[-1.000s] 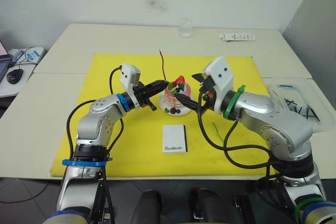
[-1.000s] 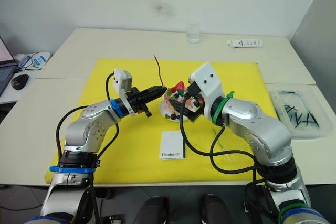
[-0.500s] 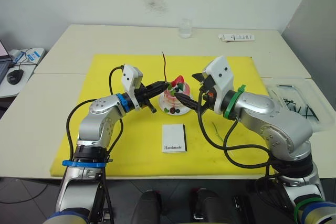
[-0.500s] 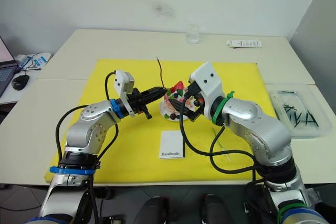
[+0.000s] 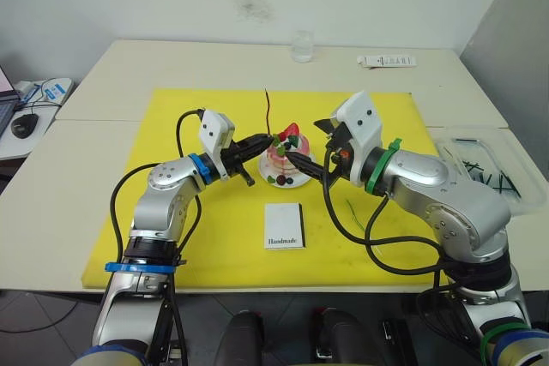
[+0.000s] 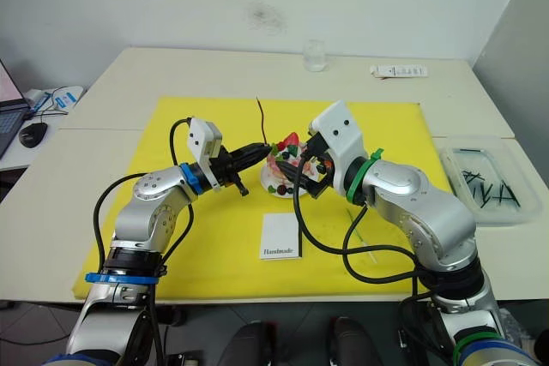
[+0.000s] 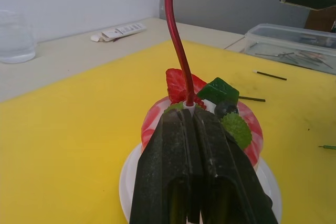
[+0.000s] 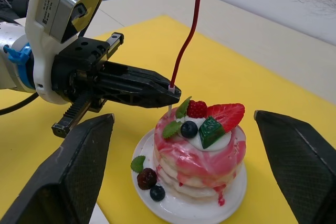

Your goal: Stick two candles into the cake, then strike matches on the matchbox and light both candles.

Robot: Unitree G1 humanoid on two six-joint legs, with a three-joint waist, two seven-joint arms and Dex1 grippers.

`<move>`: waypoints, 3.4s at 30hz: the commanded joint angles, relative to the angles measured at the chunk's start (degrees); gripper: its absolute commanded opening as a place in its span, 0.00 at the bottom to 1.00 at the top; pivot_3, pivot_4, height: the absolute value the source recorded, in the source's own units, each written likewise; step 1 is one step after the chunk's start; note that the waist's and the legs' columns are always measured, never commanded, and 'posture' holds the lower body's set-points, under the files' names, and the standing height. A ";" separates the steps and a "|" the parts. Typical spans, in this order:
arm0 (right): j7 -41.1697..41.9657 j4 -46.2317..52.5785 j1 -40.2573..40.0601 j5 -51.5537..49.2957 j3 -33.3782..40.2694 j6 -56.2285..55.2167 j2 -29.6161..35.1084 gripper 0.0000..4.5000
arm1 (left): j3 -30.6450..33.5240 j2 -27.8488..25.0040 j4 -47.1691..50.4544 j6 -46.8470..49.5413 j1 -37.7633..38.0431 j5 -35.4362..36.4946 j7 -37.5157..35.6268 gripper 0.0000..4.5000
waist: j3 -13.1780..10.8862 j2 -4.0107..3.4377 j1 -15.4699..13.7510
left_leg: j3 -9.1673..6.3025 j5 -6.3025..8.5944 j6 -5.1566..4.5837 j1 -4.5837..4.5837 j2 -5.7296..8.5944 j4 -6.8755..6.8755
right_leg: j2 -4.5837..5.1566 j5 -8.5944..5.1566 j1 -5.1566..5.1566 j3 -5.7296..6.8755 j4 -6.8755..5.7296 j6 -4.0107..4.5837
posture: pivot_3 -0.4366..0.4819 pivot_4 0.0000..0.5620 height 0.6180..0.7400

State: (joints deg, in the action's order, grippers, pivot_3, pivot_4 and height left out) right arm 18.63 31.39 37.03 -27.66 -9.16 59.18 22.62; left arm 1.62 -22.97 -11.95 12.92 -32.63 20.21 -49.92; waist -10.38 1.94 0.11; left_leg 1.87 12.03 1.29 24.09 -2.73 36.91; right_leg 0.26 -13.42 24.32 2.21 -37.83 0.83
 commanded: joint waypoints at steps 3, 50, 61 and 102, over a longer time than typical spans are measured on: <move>0.00 1.10 1.52 1.10 0.86 -1.65 -0.28 0.99 | -0.12 0.75 0.99 -1.75 0.03 -0.28 0.02 0.00 | 0.00 0.00 0.00 | 0.00 0.00 0.00 0.00 0.00 0.00 | 0.00 0.00 0.00 0.00 0.00 0.00 | 0.48 0.27 1.00; 11.55 -1.84 -6.38 1.15 7.79 -6.45 11.05 1.00 | 2.87 -11.23 18.34 7.62 8.39 4.78 -5.60 0.51 | 0.00 0.00 -0.02 | 0.04 0.00 0.00 -0.03 -0.03 -0.04 | 0.12 -0.01 -0.04 -0.05 0.09 0.00 | 0.48 0.27 1.00; 17.63 -6.35 -18.70 2.05 17.13 -11.38 22.45 1.00 | 0.86 -14.40 34.07 14.39 13.22 12.19 -8.22 0.86 | 0.00 0.00 -0.08 | 0.04 0.00 0.00 -0.09 0.01 -0.06 | 0.14 -0.03 -0.07 -0.03 0.10 0.02 | 0.48 0.27 1.00; 12.90 8.49 -39.35 6.37 7.78 -9.21 21.57 0.61 | -9.08 -11.29 34.82 4.74 13.18 8.68 -13.10 1.00 | 0.00 -0.01 -0.12 | -0.04 0.01 0.01 -0.19 0.05 -0.03 | 0.01 -0.06 -0.18 -0.04 0.12 0.07 | 0.48 0.27 1.00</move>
State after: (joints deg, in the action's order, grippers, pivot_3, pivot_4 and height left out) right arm 31.27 39.95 -2.88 -21.51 -2.32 49.78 43.40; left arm -8.02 -34.93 21.70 17.40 -18.72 27.88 -63.98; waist -10.38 1.93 -0.01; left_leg 1.83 12.04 1.30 23.90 -2.68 36.88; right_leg 0.27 -13.48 24.13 2.17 -37.70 0.89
